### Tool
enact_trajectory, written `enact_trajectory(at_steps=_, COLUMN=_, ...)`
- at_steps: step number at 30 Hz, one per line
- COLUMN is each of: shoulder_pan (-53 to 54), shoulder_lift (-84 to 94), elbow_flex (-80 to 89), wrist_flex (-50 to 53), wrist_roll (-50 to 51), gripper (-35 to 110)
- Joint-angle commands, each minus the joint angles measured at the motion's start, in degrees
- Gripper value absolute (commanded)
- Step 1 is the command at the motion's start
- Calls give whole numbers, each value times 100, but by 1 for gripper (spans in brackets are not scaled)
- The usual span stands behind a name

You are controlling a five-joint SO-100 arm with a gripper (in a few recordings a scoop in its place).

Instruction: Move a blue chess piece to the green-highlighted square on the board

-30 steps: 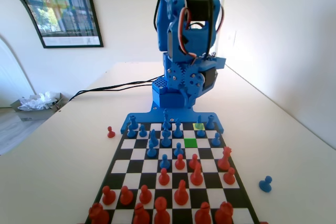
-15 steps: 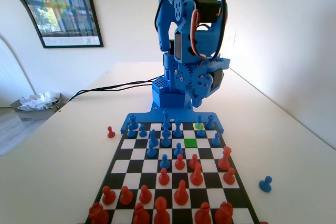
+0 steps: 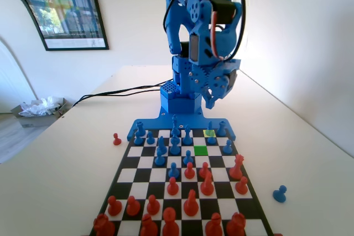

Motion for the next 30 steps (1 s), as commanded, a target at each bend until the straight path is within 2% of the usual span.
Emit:
enact_trajectory(at_steps=1, shoulder_pan=-26, shoulder_lift=220, elbow_flex=141, wrist_flex=-158, wrist_roll=-123, gripper=2)
enact_trajectory(at_steps=30, shoulder_pan=-167, shoulder_lift=-378, elbow_flex=633, wrist_flex=-1151, wrist_roll=-167, gripper=8)
